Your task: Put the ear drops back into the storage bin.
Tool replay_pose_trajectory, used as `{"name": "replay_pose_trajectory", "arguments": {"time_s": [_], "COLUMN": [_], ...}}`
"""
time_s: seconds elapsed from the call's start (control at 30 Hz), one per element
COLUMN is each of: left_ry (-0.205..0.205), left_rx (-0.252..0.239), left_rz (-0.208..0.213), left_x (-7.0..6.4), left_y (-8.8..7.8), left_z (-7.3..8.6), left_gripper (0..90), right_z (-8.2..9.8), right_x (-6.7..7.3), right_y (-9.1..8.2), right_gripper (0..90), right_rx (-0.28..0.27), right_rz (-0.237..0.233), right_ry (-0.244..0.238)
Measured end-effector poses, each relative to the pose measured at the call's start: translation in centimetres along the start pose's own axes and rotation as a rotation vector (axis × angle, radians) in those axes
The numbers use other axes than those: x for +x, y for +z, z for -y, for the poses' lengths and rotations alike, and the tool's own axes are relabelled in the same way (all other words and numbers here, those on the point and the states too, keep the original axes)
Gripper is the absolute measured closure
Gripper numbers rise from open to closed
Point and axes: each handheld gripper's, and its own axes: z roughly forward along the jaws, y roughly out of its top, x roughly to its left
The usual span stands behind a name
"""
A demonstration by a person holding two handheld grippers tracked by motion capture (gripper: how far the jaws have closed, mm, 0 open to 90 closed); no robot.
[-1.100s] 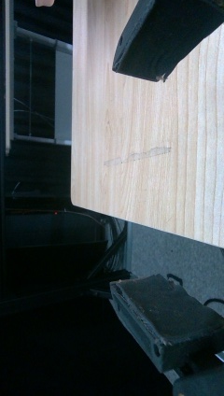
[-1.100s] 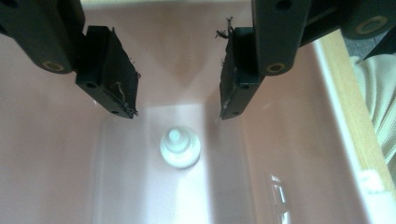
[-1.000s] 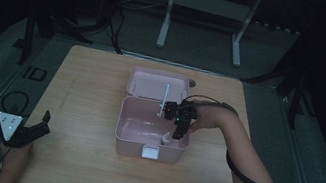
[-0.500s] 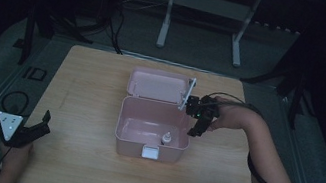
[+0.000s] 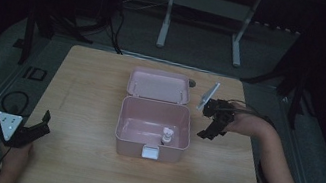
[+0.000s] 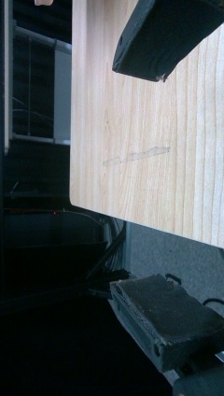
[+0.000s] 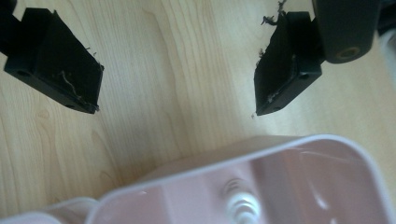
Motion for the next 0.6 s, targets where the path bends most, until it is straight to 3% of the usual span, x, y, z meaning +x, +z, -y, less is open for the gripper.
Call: {"name": "replay_pose_trajectory", "arguments": {"time_s": [0.2,0.6], "left_ry": [0.002,0.001], "left_rx": [-0.001,-0.003], "left_rz": [0.001,0.002], "left_x": [0.0,0.0], "left_y": [0.0,0.0], "left_z": [0.0,0.0], "left_gripper": [0.4,0.4], "right_z": [2.3,7.6], "right_x": [-0.7,-0.7], "right_y": [1.2,4.5], "right_gripper": [15.2,14.0], "right_rx": [-0.059,-0.2], "right_rz": [0.035,0.066], "right_ry": [0.081,0.259]}}
